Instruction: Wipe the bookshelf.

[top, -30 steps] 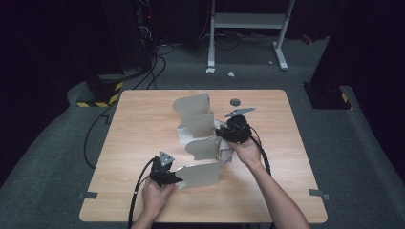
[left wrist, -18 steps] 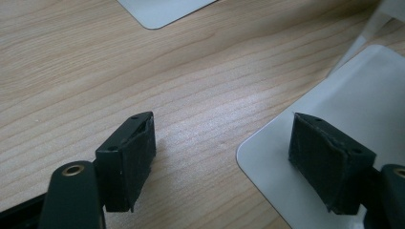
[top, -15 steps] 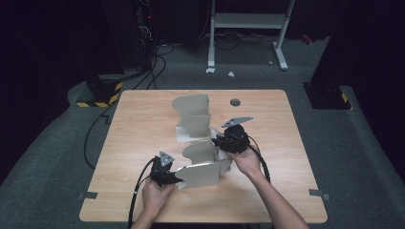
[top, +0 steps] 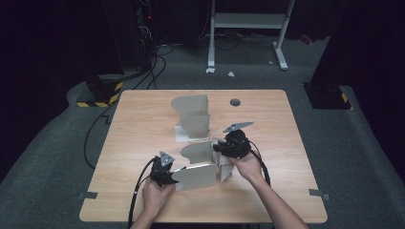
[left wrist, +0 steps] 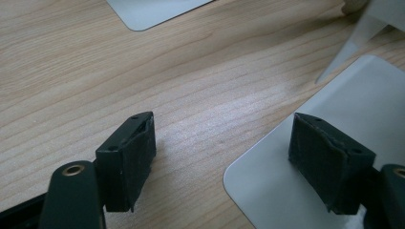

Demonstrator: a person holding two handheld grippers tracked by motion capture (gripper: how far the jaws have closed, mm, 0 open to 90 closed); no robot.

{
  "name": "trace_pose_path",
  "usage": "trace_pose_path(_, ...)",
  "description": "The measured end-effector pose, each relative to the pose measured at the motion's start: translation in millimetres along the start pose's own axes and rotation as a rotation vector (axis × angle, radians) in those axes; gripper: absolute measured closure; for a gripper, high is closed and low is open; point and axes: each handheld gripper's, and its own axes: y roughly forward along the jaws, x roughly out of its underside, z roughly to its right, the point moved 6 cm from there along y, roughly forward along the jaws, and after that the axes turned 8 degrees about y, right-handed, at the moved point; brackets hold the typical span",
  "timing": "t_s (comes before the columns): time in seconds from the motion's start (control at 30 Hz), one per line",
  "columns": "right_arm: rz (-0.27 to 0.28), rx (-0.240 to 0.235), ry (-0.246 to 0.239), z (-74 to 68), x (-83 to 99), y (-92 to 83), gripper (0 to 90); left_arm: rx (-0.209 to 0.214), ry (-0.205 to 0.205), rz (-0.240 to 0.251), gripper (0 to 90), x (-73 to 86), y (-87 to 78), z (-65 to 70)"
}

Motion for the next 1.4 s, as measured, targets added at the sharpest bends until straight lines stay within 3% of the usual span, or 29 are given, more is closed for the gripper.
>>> trace_pose_path(0.3, 0.006, 0.032, 0.053, 19.5, -24.0, 7.2, 81.9, 0.002, 0.000, -0.001, 24.5, 0.0, -0.1, 0.0)
trace_pose_path(0.33, 0.023, 0.039, 0.049, 18.7, -35.2, 6.8, 81.9, 0.002, 0.000, -0.002, 24.5, 0.0, -0.1, 0.0)
trace_pose_path(0.5, 0.073, 0.042, 0.036, 14.1, -56.8, -3.0, 81.9, 0.001, 0.000, 0.000, 24.6, 0.0, 0.0, 0.1)
trace_pose_path(0.57, 0.122, 0.044, 0.025, 10.4, -73.8, -13.5, 81.8, 0.002, 0.000, 0.000, 24.7, 0.0, 0.0, 0.1)
trace_pose_path(0.73, 0.138, 0.053, 0.016, 7.0, -85.4, -14.9, 81.8, 0.007, 0.004, 0.000, 24.9, -0.1, -0.2, -0.3)
trace_pose_path(1.03, 0.076, 0.046, 0.038, 13.2, -65.8, 9.3, 81.5, 0.034, 0.014, -0.015, 27.8, -0.6, -1.9, -1.3)
trace_pose_path(1.13, 0.052, 0.037, 0.055, 17.3, -53.0, 14.7, 81.4, 0.071, -0.029, -0.043, 28.9, -4.1, -2.4, -5.9)
trace_pose_path(1.23, 0.037, 0.029, 0.069, 20.4, -43.5, 16.1, 81.3, 0.081, -0.064, -0.077, 30.4, -8.6, -0.5, -11.6)
trace_pose_path(1.27, 0.031, 0.024, 0.069, 20.4, -37.8, 16.1, 81.3, 0.090, -0.094, -0.088, 30.8, -13.2, 0.7, -17.1)
trace_pose_path(1.4, 0.014, 0.018, 0.067, 19.4, -27.3, 17.3, 81.0, 0.111, -0.142, -0.085, 31.0, -26.2, -1.5, -24.2)
